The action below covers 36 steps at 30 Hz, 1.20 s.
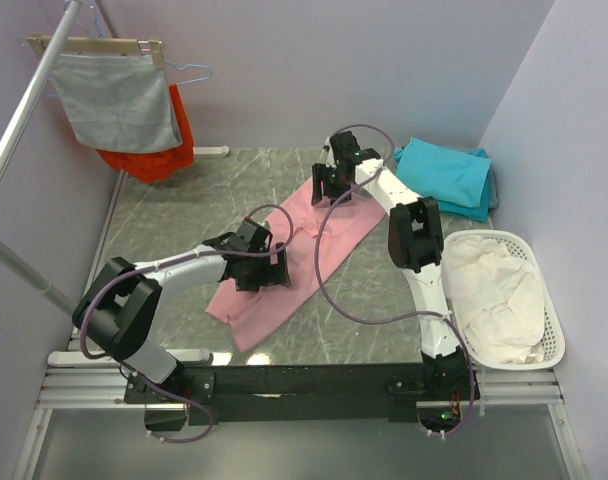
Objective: Fold and stack the t-shirts
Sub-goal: Rotate the tshirt 90 degrees
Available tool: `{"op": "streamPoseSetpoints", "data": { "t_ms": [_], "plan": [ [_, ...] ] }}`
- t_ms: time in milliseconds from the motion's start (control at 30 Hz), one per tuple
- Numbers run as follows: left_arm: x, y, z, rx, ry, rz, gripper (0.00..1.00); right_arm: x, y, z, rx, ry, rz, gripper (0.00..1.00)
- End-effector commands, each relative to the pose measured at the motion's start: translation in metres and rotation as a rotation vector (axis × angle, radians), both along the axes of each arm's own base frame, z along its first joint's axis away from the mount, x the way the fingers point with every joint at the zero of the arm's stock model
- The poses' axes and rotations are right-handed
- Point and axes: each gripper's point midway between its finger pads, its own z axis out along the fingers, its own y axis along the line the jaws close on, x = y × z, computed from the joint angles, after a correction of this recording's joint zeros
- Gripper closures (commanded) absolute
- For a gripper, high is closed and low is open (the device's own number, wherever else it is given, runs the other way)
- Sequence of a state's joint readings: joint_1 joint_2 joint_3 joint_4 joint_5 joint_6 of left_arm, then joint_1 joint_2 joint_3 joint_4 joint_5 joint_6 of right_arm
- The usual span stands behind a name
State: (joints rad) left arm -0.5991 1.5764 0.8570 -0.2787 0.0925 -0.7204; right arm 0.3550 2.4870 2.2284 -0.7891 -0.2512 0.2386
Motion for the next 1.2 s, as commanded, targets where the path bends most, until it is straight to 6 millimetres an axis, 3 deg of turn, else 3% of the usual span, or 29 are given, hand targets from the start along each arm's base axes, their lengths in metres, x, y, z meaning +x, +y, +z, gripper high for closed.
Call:
{"op": "streamPoseSetpoints", "data": {
  "t_ms": [0,67,133,167,233,267,300,333,367,400,433,467,500,567,600,633,667,733,767,867,933,1100,1167],
  "plan": [
    [-0.040,0.025,0.011,0.099,0.146,0.030,0.01,0.040,-0.004,0.108,0.104,-0.315,-0.009,0.31],
    [-0.037,0.033,0.030,0.133,0.113,0.032,0.01,0.049,-0.016,0.148,0.112,-0.417,-0.034,0.31],
    [-0.023,0.031,0.056,0.139,0.047,0.015,0.01,0.050,-0.031,0.167,0.089,-0.469,-0.055,0.31],
    [-0.006,0.035,0.076,0.172,-0.024,0.038,0.01,0.046,-0.038,0.189,0.078,-0.511,-0.064,0.30],
    [0.015,0.034,0.097,0.189,-0.113,0.017,0.01,0.036,-0.053,0.186,0.027,-0.504,-0.094,0.30],
    [0.038,0.023,0.116,0.149,-0.191,0.018,0.00,0.028,-0.059,0.200,0.021,-0.520,-0.110,0.30],
    [0.049,0.017,0.124,0.133,-0.225,0.004,0.01,0.017,-0.065,0.185,-0.004,-0.478,-0.124,0.30],
    [0.061,0.010,0.132,0.124,-0.259,-0.017,0.01,0.012,-0.071,0.183,-0.019,-0.477,-0.145,0.31],
    [0.086,-0.007,0.146,0.086,-0.314,-0.031,0.01,0.001,-0.077,0.197,-0.012,-0.496,-0.180,0.30],
    [0.093,-0.023,0.153,0.041,-0.329,-0.082,0.01,-0.014,-0.084,0.174,-0.038,-0.440,-0.199,0.30],
    [0.105,-0.034,0.160,0.023,-0.372,-0.121,0.01,-0.021,-0.088,0.172,-0.036,-0.445,-0.216,0.30],
    [0.123,-0.051,0.159,-0.005,-0.390,-0.150,0.00,-0.032,-0.092,0.187,-0.020,-0.473,-0.240,0.30],
    [0.128,-0.075,0.166,-0.097,-0.408,-0.235,0.01,-0.047,-0.097,0.167,-0.035,-0.431,-0.249,0.30],
    [0.150,-0.104,0.159,-0.143,-0.421,-0.315,0.01,-0.063,-0.100,0.177,-0.006,-0.455,-0.265,0.30],
    [0.155,-0.117,0.158,-0.183,-0.425,-0.363,0.01,-0.075,-0.103,0.163,-0.014,-0.424,-0.265,0.30],
    [0.151,-0.132,0.156,-0.243,-0.410,-0.445,0.01,-0.081,-0.104,0.161,-0.010,-0.418,-0.269,0.31],
    [0.162,-0.146,0.144,-0.263,-0.393,-0.470,0.01,-0.092,-0.107,0.159,-0.006,-0.413,-0.271,0.30],
    [0.165,-0.159,0.130,-0.299,-0.361,-0.524,0.01,-0.104,-0.108,0.157,-0.001,-0.403,-0.267,0.31],
    [0.171,-0.166,0.114,-0.305,-0.337,-0.537,0.00,-0.113,-0.109,0.152,0.004,-0.392,-0.263,0.31],
    [0.177,-0.176,0.091,-0.338,-0.302,-0.575,0.00,-0.135,-0.099,0.142,0.064,-0.348,-0.225,0.31],
    [0.184,-0.177,0.076,-0.346,-0.293,-0.580,0.01,-0.151,-0.079,0.141,0.133,-0.323,-0.169,0.31],
    [0.203,-0.173,0.051,-0.361,-0.289,-0.551,0.01,-0.205,-0.010,0.113,0.266,-0.181,0.049,0.32],
    [0.220,-0.167,0.039,-0.354,-0.286,-0.523,0.01,-0.222,0.008,0.098,0.281,-0.119,0.095,0.32]
  ]
}}
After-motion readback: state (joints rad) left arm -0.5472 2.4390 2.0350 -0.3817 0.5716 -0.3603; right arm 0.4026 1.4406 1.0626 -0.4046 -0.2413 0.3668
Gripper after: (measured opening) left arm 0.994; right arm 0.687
